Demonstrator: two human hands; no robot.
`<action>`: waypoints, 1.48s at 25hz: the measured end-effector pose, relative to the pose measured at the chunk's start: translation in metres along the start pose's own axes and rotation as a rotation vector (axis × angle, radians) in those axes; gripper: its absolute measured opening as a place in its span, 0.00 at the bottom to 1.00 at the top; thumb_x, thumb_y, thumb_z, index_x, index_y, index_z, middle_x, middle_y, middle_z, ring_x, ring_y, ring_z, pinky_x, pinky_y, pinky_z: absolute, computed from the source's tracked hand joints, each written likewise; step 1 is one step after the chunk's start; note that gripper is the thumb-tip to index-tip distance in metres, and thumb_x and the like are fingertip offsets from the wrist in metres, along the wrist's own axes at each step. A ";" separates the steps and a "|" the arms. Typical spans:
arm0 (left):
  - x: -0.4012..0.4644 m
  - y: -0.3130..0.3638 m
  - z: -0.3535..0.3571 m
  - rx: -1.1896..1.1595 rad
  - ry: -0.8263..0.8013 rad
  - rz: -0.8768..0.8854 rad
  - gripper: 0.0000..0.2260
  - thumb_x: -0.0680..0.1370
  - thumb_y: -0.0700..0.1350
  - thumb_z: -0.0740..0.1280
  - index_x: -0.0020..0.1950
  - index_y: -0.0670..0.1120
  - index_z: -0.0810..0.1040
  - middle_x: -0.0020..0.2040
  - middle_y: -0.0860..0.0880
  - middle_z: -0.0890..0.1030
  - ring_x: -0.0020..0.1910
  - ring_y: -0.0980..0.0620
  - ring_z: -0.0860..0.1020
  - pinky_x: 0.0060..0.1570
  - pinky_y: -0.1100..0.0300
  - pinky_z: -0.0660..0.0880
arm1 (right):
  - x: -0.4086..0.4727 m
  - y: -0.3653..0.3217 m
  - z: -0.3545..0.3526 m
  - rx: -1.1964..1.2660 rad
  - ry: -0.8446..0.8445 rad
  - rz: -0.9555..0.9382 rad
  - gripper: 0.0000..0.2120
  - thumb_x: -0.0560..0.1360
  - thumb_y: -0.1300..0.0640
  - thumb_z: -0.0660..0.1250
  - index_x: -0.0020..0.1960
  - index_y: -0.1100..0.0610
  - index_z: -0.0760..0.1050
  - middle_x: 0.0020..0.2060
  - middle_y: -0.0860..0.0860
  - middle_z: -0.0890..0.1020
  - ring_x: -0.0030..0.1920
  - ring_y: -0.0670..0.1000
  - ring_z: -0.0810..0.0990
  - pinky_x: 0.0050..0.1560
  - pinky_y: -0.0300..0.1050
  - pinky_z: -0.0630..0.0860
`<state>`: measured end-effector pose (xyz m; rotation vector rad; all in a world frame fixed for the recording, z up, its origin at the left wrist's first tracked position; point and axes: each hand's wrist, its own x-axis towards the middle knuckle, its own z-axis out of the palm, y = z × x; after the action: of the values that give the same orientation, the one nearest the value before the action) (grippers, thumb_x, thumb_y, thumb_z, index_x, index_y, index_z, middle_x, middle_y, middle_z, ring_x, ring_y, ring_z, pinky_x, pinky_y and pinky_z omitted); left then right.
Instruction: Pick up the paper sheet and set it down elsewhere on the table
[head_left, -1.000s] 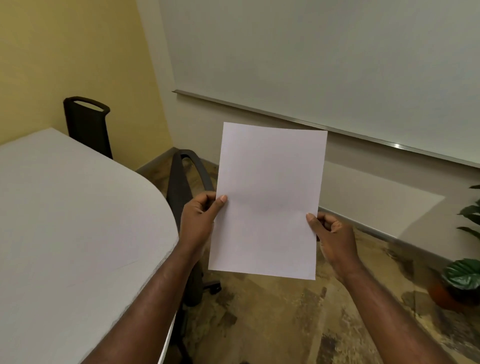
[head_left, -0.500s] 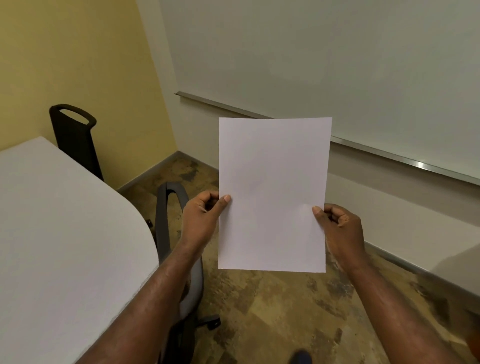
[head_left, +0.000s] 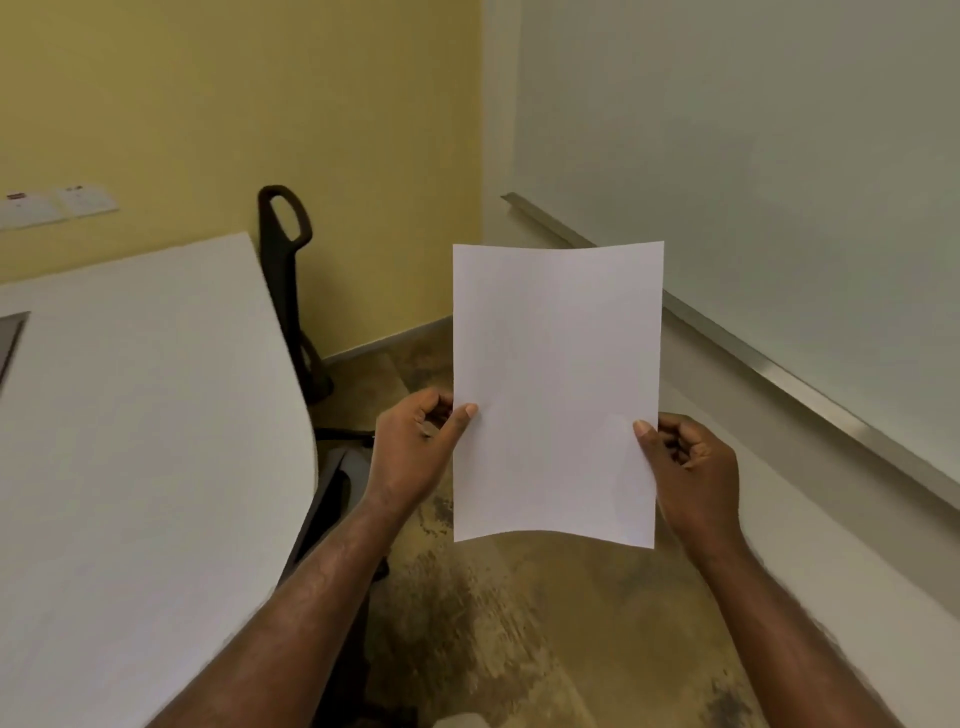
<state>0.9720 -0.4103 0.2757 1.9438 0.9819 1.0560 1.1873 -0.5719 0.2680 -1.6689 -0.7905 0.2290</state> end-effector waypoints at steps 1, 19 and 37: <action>0.014 -0.005 0.001 0.007 0.034 -0.009 0.05 0.76 0.51 0.69 0.46 0.51 0.81 0.42 0.57 0.82 0.41 0.59 0.80 0.40 0.63 0.79 | 0.021 0.002 0.012 -0.001 -0.029 -0.014 0.05 0.76 0.55 0.69 0.44 0.45 0.79 0.37 0.45 0.83 0.36 0.43 0.80 0.40 0.38 0.78; 0.369 -0.148 0.006 0.036 0.234 -0.214 0.10 0.74 0.55 0.69 0.49 0.50 0.82 0.47 0.55 0.83 0.47 0.57 0.80 0.47 0.51 0.81 | 0.409 0.045 0.290 0.046 -0.308 -0.056 0.07 0.75 0.54 0.69 0.52 0.54 0.80 0.42 0.50 0.83 0.43 0.50 0.81 0.44 0.29 0.76; 0.607 -0.271 -0.082 0.187 0.919 -0.460 0.02 0.75 0.51 0.70 0.42 0.58 0.81 0.42 0.62 0.83 0.42 0.64 0.78 0.43 0.64 0.72 | 0.670 -0.014 0.694 0.317 -1.014 -0.261 0.08 0.75 0.54 0.70 0.41 0.41 0.79 0.35 0.36 0.83 0.35 0.36 0.78 0.38 0.26 0.74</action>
<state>1.0534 0.2546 0.2919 1.1996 1.9561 1.6328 1.3028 0.3857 0.2734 -1.0654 -1.6035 1.0017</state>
